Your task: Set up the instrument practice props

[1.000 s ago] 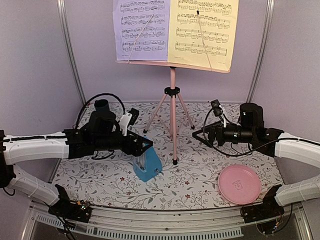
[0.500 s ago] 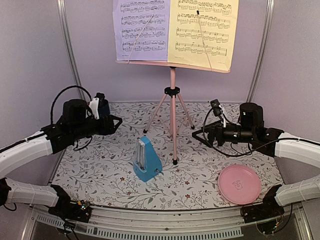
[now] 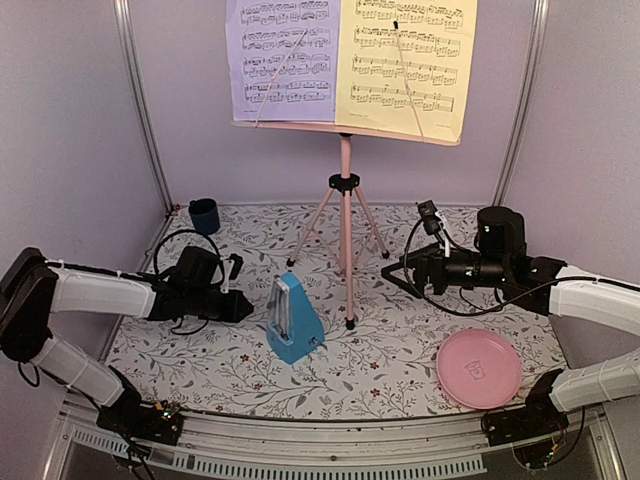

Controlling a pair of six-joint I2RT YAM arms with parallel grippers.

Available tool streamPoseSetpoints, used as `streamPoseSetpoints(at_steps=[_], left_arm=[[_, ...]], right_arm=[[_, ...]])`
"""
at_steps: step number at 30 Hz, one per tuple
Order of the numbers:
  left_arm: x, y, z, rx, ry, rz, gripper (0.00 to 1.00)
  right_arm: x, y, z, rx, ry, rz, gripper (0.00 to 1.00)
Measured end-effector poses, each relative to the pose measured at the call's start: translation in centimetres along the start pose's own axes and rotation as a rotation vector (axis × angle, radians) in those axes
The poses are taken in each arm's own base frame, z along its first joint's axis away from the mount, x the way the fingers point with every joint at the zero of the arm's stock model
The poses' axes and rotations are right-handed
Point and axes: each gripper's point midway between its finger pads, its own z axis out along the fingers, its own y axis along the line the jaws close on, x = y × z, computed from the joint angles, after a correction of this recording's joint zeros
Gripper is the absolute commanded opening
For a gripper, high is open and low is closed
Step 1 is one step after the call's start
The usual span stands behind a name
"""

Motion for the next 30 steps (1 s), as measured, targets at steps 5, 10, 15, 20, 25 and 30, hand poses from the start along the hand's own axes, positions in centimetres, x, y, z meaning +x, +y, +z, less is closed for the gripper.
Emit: streamPoseSetpoints(at_steps=[5, 10, 15, 20, 25, 30], left_arm=[[0.6, -2.1, 1.8, 0.096, 0.018, 0.037, 0.06], [2.2, -3.7, 3.0, 0.16, 0.062, 0.078, 0.01], [2.9, -5.9, 3.0, 0.22, 0.058, 0.125, 0.0], [5.2, -8.2, 2.8, 0.266, 0.081, 0.162, 0.0], [7.4, -11.2, 2.2, 0.328, 0.103, 0.189, 0.0], [9.3, -14.4, 2.1, 0.391, 0.113, 0.229, 0.0]], right_arm=[[0.0, 0.1, 0.0, -0.001, 0.002, 0.0, 0.99], [0.2, 0.0, 0.0, 0.0, 0.006, 0.002, 0.99], [0.3, -0.1, 0.0, 0.004, 0.013, 0.005, 0.99], [0.3, -0.1, 0.0, 0.009, 0.016, 0.007, 0.99], [-0.1, -0.1, -0.1, 0.017, 0.013, 0.003, 0.99], [0.2, -0.6, -0.1, 0.044, 0.022, 0.01, 0.99]])
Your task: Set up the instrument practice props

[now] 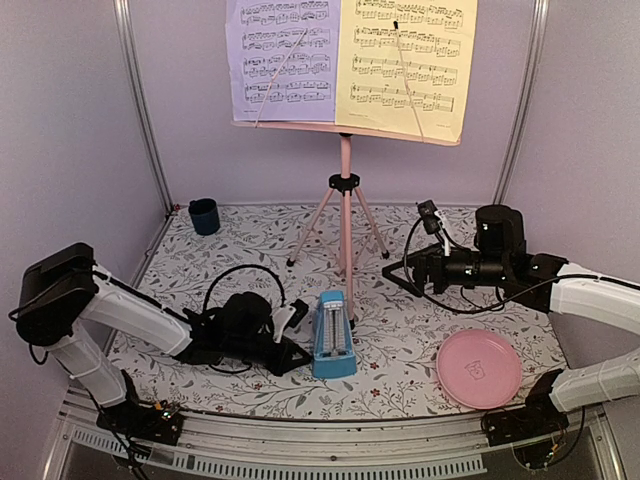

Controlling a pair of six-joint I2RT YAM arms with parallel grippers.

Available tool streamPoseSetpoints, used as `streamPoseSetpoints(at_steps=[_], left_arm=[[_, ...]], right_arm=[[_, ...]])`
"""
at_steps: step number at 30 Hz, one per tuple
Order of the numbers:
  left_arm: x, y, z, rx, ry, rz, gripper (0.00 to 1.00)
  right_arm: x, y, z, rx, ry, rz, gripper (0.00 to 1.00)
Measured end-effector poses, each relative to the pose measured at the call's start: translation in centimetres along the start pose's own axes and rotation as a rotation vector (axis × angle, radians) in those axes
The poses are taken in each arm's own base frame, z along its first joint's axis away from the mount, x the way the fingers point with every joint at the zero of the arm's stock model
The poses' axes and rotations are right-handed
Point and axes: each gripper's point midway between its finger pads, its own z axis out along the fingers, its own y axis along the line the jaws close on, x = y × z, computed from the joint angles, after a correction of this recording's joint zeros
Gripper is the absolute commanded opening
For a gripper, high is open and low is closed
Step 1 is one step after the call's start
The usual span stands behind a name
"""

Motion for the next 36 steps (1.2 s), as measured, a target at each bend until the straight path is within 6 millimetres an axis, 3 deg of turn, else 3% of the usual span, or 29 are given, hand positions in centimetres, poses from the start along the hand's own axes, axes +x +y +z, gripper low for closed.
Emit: streamPoseSetpoints(at_steps=[3, 7, 12, 15, 20, 24, 29, 32, 36], left_arm=[[1.1, -2.1, 1.7, 0.031, 0.037, 0.044, 0.0], [1.1, -5.0, 3.6, 0.079, 0.034, 0.096, 0.0], [0.5, -7.4, 3.2, 0.15, -0.025, 0.163, 0.05], [0.1, -7.2, 1.5, 0.147, -0.085, 0.205, 0.12], [-2.0, -6.2, -1.8, 0.093, -0.213, 0.254, 0.19], [-3.5, -3.8, -3.3, 0.023, -0.278, 0.233, 0.32], [-4.2, -2.3, -4.3, -0.038, -0.322, 0.237, 0.45], [-4.6, -2.1, -4.9, -0.055, -0.35, 0.258, 0.47], [-4.7, -2.1, -5.6, -0.055, -0.378, 0.308, 0.48]], right_arm=[[-0.2, -0.2, 0.0, 0.018, -0.001, 0.005, 0.99], [-0.3, -0.6, 0.0, 0.046, 0.001, 0.014, 0.99], [0.1, -0.7, 0.1, 0.075, 0.011, 0.029, 0.99], [0.8, 0.4, 0.5, 0.078, 0.033, 0.024, 0.99], [1.6, 4.0, 2.0, 0.073, 0.074, -0.006, 0.99], [2.9, 6.1, 3.2, 0.107, 0.099, 0.002, 0.99], [5.7, 5.8, 4.6, 0.221, 0.161, 0.043, 0.99], [6.7, 5.2, 5.0, 0.278, 0.175, 0.059, 1.0], [7.4, 5.2, 5.6, 0.319, 0.182, 0.063, 0.91]])
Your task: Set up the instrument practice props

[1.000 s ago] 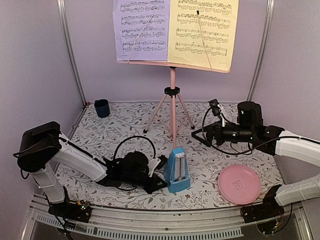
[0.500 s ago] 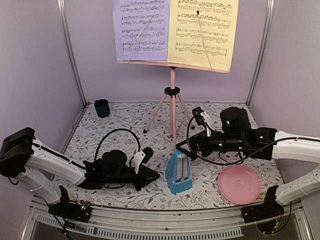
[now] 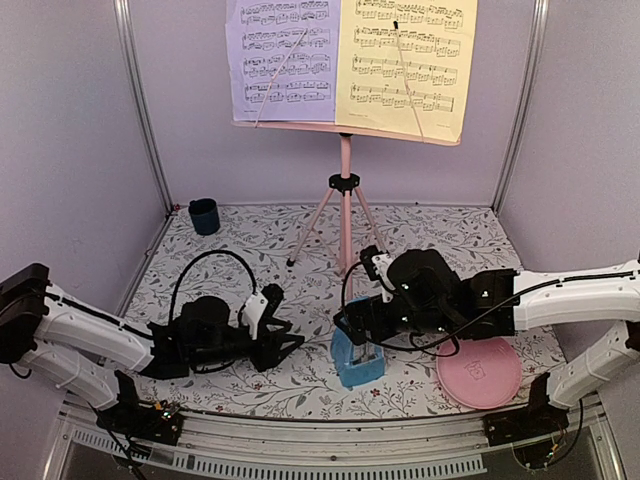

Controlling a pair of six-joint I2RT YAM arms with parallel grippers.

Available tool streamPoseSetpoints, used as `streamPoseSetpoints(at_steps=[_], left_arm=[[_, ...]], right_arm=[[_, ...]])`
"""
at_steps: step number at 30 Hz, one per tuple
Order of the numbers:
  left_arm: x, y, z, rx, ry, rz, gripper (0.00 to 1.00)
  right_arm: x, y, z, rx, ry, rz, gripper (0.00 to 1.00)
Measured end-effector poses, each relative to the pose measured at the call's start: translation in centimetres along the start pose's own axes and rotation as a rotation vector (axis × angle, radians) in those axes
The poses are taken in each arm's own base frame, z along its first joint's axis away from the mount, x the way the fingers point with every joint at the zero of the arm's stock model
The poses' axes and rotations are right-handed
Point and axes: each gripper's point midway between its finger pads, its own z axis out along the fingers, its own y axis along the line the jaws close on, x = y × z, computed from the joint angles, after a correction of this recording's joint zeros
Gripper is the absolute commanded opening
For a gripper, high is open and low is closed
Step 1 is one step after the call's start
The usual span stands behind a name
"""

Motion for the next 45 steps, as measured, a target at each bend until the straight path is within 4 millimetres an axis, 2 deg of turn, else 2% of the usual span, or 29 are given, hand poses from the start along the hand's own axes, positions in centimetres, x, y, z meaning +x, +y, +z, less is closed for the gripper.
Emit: streamPoseSetpoints(at_steps=[4, 10, 11, 14, 17, 31, 37, 45], left_arm=[[-0.2, -0.2, -0.4, 0.018, -0.027, 0.057, 0.51], [0.3, -1.1, -0.1, 0.067, -0.02, 0.146, 0.58], [0.6, -1.2, 0.1, 0.072, -0.008, 0.162, 0.6], [1.5, -1.5, 0.6, 0.088, 0.023, 0.21, 0.85], [2.1, -2.1, 1.0, 0.114, 0.042, 0.253, 0.89], [7.0, -2.0, 3.5, 0.144, 0.154, 0.361, 0.88], [7.5, -2.3, 4.7, 0.14, 0.139, 0.359, 0.85], [7.1, -3.1, 6.3, 0.147, 0.098, 0.333, 0.76]], right_arm=[[0.2, 0.3, 0.5, 0.043, -0.001, -0.02, 0.83], [0.2, -0.2, 0.6, 0.082, -0.012, -0.03, 0.74], [0.2, -0.2, 0.6, 0.082, -0.014, -0.031, 0.72], [0.2, -0.2, 0.7, 0.078, -0.016, -0.049, 0.67], [0.3, -0.1, 0.6, 0.064, -0.023, -0.068, 0.64], [0.5, 0.6, 0.3, 0.012, -0.022, -0.152, 0.6], [0.4, 0.6, 0.3, 0.011, -0.023, -0.154, 0.6], [0.4, 0.6, 0.3, 0.011, -0.023, -0.154, 0.59]])
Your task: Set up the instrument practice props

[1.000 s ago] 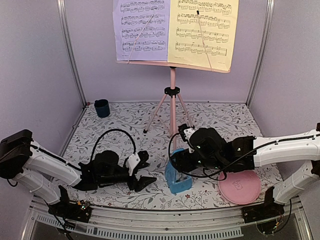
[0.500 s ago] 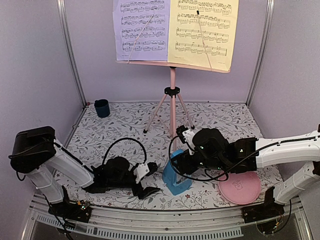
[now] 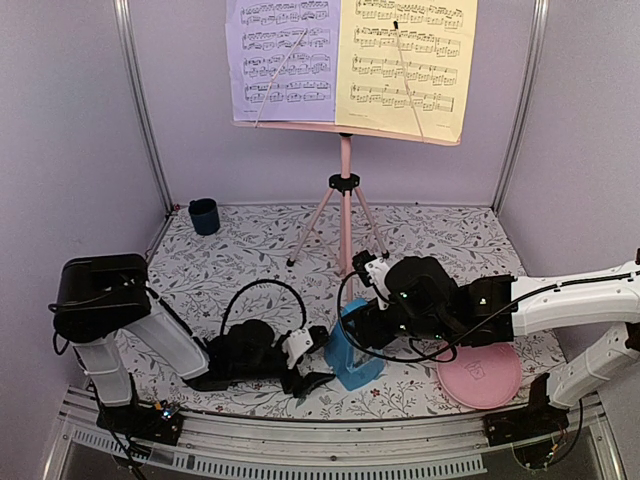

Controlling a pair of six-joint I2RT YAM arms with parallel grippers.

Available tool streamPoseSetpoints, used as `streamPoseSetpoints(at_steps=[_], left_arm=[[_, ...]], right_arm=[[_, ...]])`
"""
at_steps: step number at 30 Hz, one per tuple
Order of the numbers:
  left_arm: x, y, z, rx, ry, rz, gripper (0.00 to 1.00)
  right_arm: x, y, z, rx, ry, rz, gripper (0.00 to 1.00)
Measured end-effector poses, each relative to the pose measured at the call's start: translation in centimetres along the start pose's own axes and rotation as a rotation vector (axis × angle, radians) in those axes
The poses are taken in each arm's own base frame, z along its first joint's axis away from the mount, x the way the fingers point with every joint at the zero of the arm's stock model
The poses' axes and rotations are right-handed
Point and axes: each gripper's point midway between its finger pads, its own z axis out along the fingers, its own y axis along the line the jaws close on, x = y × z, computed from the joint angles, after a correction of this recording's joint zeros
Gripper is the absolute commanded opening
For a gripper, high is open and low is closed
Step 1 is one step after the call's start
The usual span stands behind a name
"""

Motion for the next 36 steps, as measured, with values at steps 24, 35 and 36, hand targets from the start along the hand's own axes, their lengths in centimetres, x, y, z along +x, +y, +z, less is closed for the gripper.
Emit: streamPoseSetpoints(at_steps=[24, 35, 36], left_arm=[[0.37, 0.15, 0.48, -0.02, -0.007, -0.009, 0.52], [0.4, 0.18, 0.51, -0.021, -0.006, -0.008, 0.5], [0.4, 0.17, 0.51, -0.021, -0.006, -0.008, 0.49]], right_arm=[[-0.05, -0.01, -0.08, -0.001, -0.002, -0.001, 0.58], [0.01, -0.06, -0.17, -0.002, -0.004, -0.006, 0.58], [0.0, -0.07, -0.19, -0.002, -0.004, -0.007, 0.57]])
